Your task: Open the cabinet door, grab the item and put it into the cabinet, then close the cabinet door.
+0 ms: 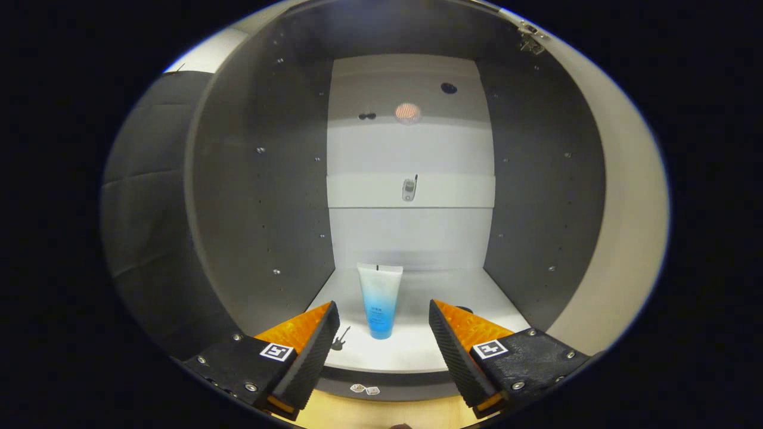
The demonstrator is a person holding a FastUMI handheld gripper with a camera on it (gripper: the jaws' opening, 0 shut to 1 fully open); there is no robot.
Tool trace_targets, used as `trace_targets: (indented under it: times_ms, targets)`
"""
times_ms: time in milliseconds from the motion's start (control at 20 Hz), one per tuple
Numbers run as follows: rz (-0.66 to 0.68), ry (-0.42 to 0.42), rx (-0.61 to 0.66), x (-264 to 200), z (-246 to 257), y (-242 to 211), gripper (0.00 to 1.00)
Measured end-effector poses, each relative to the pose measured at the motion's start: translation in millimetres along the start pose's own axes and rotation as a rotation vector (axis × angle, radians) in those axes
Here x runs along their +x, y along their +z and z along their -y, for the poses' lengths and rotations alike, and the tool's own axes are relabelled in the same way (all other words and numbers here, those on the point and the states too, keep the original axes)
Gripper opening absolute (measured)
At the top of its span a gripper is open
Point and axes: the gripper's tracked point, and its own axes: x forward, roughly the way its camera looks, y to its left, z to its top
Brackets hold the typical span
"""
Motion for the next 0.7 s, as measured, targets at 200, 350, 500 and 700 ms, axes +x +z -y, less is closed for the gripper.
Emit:
trace_targets:
  times_ms: [200, 350, 500, 700]
  targets:
    - [0.078, 0.008, 0.008, -56, 1, 15, 0.94]
    - [0.125, 0.007, 0.027, -108, 2, 16, 0.93]
    - [0.164, 0.004, 0.036, -154, 1, 9, 0.93]
    - [0.166, 0.003, 0.058, -204, 5, -11, 0.93]
